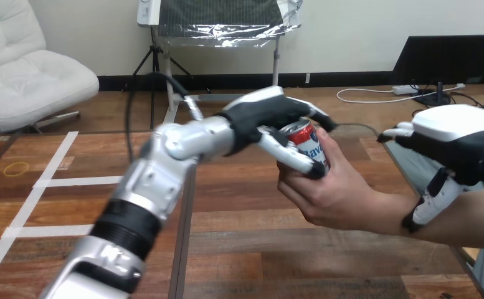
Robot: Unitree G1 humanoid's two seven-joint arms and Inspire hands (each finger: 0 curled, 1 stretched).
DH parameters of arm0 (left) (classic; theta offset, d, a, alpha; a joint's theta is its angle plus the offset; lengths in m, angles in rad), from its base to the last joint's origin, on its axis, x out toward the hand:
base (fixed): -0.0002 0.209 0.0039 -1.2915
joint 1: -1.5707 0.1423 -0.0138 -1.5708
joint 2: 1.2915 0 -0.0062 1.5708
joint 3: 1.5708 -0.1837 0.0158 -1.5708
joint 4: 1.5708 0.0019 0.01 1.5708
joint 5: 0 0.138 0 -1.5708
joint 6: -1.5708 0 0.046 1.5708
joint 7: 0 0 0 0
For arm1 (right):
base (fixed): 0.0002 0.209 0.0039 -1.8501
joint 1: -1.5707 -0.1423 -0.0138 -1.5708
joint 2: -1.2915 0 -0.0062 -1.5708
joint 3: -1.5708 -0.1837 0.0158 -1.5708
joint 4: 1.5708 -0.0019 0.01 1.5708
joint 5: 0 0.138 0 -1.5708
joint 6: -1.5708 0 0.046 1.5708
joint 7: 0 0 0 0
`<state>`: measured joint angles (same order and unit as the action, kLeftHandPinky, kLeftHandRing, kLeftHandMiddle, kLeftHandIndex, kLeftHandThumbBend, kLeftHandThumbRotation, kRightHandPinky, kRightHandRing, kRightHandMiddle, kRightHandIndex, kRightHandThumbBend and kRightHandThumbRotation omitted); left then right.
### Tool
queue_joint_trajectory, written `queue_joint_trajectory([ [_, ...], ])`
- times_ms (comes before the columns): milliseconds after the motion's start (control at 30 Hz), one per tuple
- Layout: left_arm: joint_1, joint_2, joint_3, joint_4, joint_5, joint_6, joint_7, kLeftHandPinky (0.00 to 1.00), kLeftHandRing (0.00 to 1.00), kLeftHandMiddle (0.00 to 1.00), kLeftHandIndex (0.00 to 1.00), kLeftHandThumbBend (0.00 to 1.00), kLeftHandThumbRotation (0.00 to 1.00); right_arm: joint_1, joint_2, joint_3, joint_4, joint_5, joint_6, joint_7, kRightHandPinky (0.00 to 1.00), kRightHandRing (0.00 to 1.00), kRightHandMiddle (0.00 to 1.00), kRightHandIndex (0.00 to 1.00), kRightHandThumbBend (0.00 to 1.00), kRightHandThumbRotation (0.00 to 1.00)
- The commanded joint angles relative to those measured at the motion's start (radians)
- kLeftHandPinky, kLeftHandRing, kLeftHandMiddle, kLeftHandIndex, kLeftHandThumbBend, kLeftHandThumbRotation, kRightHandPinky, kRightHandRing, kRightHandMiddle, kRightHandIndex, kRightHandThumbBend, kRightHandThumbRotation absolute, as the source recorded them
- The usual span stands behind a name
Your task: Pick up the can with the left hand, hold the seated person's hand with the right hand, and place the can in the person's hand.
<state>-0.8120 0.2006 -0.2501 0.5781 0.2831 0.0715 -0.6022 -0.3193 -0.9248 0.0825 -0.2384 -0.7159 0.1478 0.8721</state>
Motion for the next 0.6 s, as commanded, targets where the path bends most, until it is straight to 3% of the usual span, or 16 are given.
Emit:
queue_joint_trajectory([
  [0,-0.001,0.101,0.061,-0.035,-0.024,0.003,0.003,0.52,0.62,0.68,0.72,0.72,0.1,-0.038,-0.033,-0.075,-0.064,0.022,0.023,-0.008,0.95,1.0,0.99,0.95,0.83,0.25],
  [267,0.024,0.159,0.09,-0.034,-0.041,-0.03,0.015,0.53,0.62,0.68,0.72,0.72,0.1,-0.017,-0.037,-0.105,-0.093,0.043,0.056,-0.005,0.94,1.0,0.99,0.94,0.84,0.23],
  [567,0.082,0.22,0.149,-0.06,-0.079,-0.061,0.042,0.54,0.64,0.69,0.73,0.7,0.1,0.005,-0.053,-0.138,-0.127,0.083,0.076,0.009,0.93,1.0,1.0,0.94,0.82,0.22],
])
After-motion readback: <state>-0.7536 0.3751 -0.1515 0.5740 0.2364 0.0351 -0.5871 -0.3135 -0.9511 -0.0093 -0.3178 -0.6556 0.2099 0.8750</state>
